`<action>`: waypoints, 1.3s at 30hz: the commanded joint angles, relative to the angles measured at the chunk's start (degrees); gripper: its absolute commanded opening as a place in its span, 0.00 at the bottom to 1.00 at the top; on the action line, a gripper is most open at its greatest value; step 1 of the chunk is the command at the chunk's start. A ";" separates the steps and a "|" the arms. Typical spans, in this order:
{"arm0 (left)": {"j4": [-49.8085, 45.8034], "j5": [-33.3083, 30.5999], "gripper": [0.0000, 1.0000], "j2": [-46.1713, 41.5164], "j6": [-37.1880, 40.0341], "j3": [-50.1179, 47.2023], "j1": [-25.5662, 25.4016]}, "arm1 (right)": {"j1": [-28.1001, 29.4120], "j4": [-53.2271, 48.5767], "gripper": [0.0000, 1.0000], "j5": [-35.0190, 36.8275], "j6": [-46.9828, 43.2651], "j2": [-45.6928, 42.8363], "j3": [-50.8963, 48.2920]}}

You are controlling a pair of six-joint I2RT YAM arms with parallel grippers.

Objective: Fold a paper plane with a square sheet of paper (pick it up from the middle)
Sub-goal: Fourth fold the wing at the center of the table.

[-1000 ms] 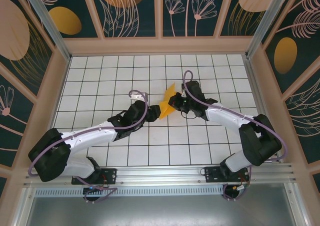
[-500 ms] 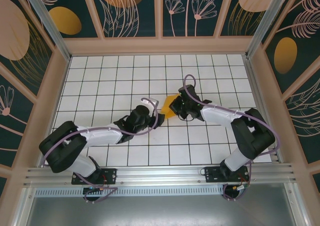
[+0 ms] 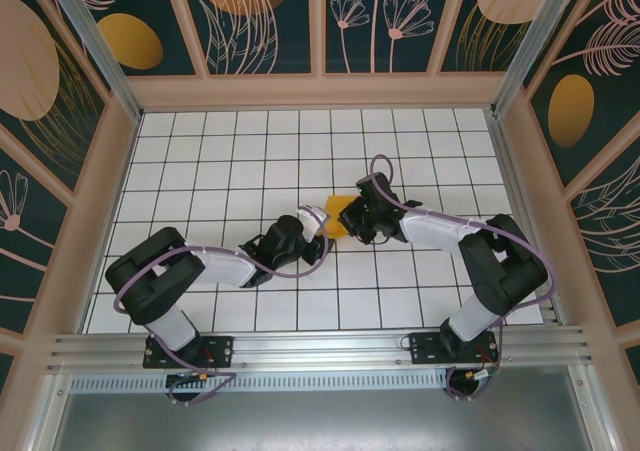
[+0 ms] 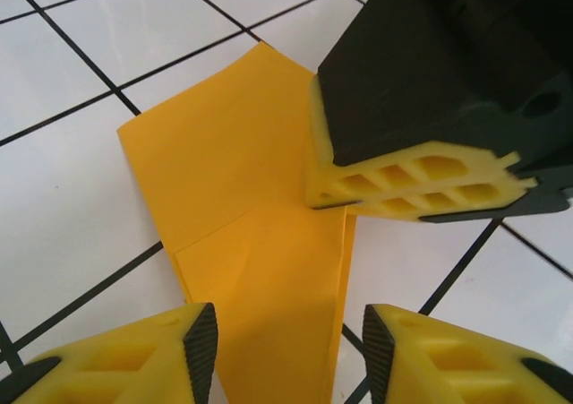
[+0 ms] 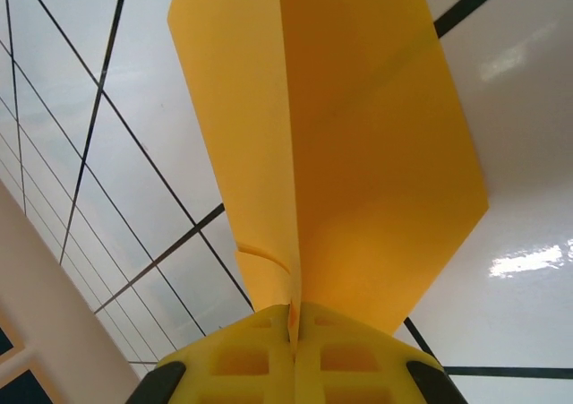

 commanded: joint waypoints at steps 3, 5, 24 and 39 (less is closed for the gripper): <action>3.98 0.61 0.43 2.21 0.05 1.09 -0.10 | 0.26 -2.53 0.07 -2.13 1.56 1.21 1.14; 4.35 0.47 0.41 2.79 -0.47 1.08 -0.08 | 0.26 -2.58 0.09 -2.03 1.73 1.25 1.19; 6.38 2.16 0.39 6.53 -0.92 1.70 -0.03 | 0.03 -2.73 0.10 -5.09 2.00 2.08 2.57; 9.51 2.13 0.13 6.49 -7.11 -0.96 -0.09 | -3.57 -2.90 0.59 -4.51 -13.88 -3.47 1.94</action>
